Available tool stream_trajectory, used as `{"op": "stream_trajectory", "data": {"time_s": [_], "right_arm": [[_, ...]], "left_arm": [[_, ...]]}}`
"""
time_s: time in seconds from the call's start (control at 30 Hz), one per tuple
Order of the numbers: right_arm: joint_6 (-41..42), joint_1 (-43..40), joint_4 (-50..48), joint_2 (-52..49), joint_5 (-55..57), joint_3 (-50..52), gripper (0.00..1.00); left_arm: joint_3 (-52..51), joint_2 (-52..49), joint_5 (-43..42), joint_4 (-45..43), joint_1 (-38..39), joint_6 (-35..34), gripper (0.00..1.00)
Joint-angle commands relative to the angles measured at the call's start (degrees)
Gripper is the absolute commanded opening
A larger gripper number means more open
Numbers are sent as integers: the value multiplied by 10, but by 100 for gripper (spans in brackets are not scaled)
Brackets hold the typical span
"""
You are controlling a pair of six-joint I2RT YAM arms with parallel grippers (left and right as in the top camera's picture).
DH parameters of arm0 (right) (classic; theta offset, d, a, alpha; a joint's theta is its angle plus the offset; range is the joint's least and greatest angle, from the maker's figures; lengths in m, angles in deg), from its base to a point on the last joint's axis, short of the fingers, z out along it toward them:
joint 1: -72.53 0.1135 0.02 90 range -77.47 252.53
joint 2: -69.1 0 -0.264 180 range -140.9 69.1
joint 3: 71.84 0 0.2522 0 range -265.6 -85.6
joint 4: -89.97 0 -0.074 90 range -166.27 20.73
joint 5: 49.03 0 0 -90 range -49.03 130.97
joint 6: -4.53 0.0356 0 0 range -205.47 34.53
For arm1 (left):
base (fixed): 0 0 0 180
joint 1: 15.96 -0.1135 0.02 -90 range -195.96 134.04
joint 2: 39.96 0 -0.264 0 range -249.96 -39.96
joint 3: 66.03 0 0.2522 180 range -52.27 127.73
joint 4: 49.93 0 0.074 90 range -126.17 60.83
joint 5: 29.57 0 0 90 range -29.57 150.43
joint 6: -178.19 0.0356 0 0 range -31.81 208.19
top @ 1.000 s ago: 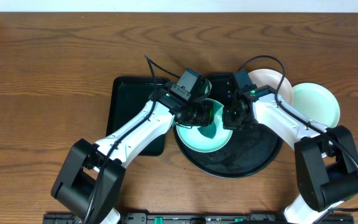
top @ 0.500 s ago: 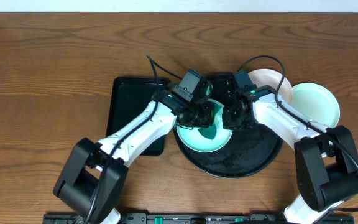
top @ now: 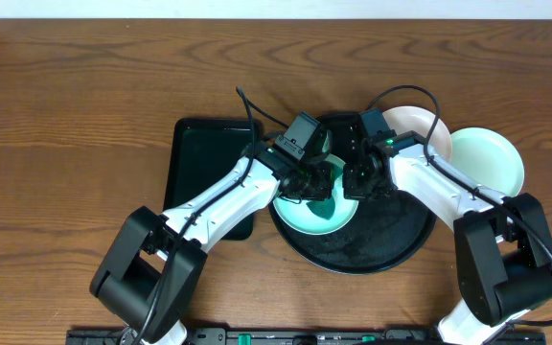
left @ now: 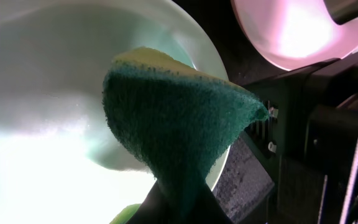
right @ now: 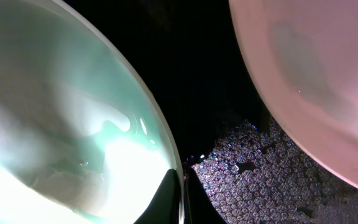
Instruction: Clean dirty plates on tray and stack at the side
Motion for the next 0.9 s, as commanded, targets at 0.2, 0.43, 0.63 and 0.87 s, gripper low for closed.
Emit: {"op": "stream_trajectory", "data": {"time_s": [0.2, 0.43, 0.63, 0.87], "right_arm": [[0, 8, 0, -2, -7, 3, 1], [0, 8, 0, -2, -7, 3, 1], [0, 8, 0, -2, -7, 3, 1], [0, 8, 0, -2, -7, 3, 1]], "left_arm": [[-2, -38, 6, -11, 0, -1, 8], [-2, -60, 6, -15, 0, 0, 8], [-2, -61, 29, -17, -1, 0, 8], [-3, -61, 44, -17, -1, 2, 8]]}}
